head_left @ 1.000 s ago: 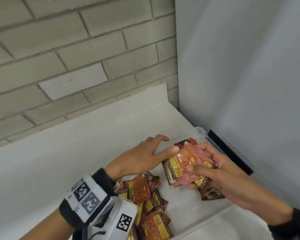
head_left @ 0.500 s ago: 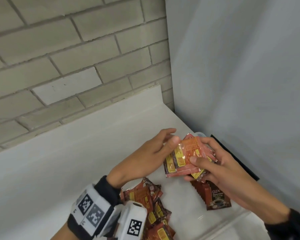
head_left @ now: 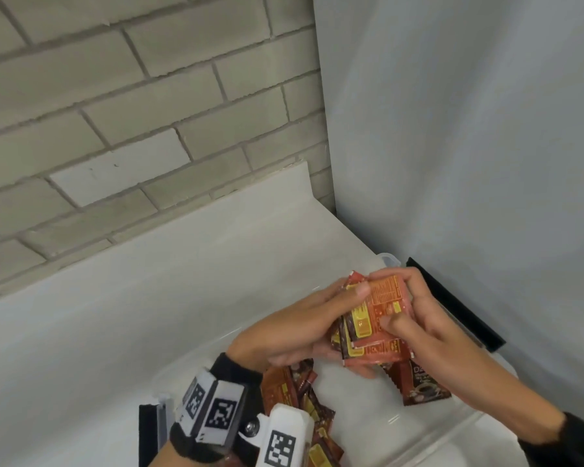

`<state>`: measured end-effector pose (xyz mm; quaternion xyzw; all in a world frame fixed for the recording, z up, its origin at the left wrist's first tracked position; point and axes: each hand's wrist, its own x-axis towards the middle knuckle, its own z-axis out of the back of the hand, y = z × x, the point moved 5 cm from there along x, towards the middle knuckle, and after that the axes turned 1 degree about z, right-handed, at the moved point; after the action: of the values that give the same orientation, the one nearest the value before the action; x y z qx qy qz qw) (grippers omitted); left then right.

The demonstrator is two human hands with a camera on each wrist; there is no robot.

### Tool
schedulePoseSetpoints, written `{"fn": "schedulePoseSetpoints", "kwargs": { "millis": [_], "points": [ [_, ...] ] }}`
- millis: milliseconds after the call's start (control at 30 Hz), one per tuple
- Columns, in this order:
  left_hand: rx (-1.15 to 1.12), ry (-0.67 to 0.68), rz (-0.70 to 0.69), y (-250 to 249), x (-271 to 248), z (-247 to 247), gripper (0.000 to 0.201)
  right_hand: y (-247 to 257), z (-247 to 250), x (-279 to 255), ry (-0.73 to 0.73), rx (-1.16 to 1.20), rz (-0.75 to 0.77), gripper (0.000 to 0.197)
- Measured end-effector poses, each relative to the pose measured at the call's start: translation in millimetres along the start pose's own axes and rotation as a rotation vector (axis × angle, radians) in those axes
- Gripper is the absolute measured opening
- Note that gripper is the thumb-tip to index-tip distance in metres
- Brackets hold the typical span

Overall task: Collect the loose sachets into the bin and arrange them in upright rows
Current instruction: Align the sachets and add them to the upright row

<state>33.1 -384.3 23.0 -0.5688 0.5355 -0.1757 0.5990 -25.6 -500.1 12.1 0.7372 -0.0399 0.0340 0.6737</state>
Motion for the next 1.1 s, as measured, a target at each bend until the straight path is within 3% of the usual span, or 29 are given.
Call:
{"fn": "schedulePoseSetpoints", "kwargs": {
  "millis": [100, 167, 300, 400, 567, 700, 767, 867, 1100],
  "points": [
    [-0.099, 0.152, 0.034, 5, -1, -6, 0.052, 4, -3, -1, 0.022, -0.024, 0.048, 0.033],
    [-0.179, 0.170, 0.008, 5, 0, -6, 0.045, 5, -5, -2, 0.021, -0.023, 0.064, 0.026],
    [-0.243, 0.159, -0.059, 7, 3, -2, 0.042, 5, -6, -1, -0.017, -0.122, 0.092, 0.045],
    [-0.261, 0.127, -0.125, 6, 3, 1, 0.039, 2, 0, 2, -0.079, -0.238, 0.132, 0.050],
    [-0.265, 0.091, -0.216, 2, 3, 7, 0.040, -2, 11, 6, -0.242, -0.186, 0.154, 0.067],
    [-0.361, 0.011, -0.302, -2, 4, 16, 0.041, -2, 18, 5, -0.307, -0.157, 0.178, 0.044],
    [-0.382, -0.066, -0.370, -4, 4, 22, 0.044, -4, 21, 4, -0.341, -0.120, 0.169, 0.048],
    [-0.393, -0.168, -0.424, -5, 3, 30, 0.053, -6, 20, 5, -0.339, -0.079, 0.144, 0.057],
    [-0.358, -0.227, -0.471, -4, 3, 33, 0.053, -2, 15, 2, -0.274, -0.131, 0.095, 0.047]
  ]
}}
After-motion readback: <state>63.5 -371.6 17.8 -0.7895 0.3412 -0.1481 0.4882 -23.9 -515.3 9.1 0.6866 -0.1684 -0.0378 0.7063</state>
